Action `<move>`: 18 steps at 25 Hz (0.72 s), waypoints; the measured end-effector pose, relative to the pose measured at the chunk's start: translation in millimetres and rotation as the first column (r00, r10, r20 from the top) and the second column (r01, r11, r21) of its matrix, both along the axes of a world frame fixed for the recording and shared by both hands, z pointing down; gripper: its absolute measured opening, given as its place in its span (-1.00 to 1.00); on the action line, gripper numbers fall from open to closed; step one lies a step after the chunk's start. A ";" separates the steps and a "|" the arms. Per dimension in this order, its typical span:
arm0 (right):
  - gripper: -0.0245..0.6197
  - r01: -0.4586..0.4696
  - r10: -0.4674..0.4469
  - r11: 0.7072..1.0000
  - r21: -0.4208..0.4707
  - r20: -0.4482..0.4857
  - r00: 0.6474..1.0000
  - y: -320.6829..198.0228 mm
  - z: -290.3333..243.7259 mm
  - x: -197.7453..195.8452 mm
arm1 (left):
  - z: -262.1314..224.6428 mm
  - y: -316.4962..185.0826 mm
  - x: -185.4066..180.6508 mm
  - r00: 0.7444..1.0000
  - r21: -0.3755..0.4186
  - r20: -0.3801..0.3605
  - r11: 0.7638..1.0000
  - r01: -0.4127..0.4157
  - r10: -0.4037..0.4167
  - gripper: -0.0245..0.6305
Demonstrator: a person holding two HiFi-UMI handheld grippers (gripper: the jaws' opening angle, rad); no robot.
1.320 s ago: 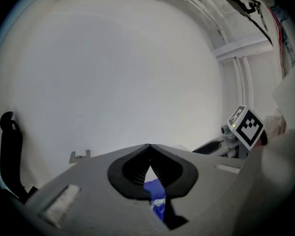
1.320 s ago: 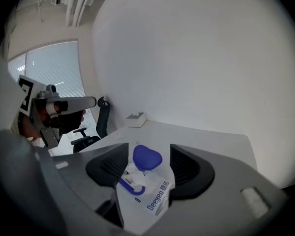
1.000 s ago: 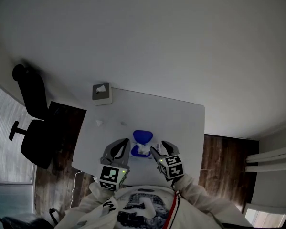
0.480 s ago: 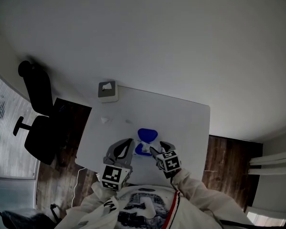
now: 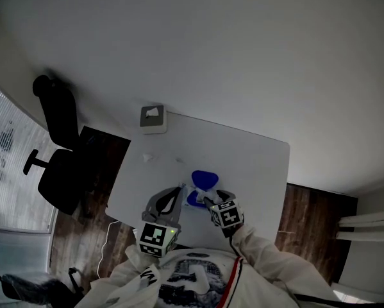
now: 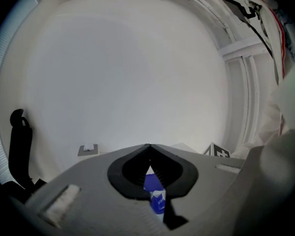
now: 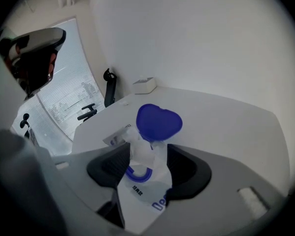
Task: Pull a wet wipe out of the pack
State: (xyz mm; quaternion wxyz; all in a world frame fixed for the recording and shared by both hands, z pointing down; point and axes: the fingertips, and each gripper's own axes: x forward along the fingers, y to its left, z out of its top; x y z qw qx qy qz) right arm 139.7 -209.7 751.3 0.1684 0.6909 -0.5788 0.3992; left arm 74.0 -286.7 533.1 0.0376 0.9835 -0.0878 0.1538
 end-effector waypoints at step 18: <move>-0.30 0.086 -0.086 0.995 -0.053 0.004 0.996 -8.5 22.6 -15.7 | 6.0 4.2 -20.2 0.998 -0.008 0.024 0.998 0.060 -0.060 -0.91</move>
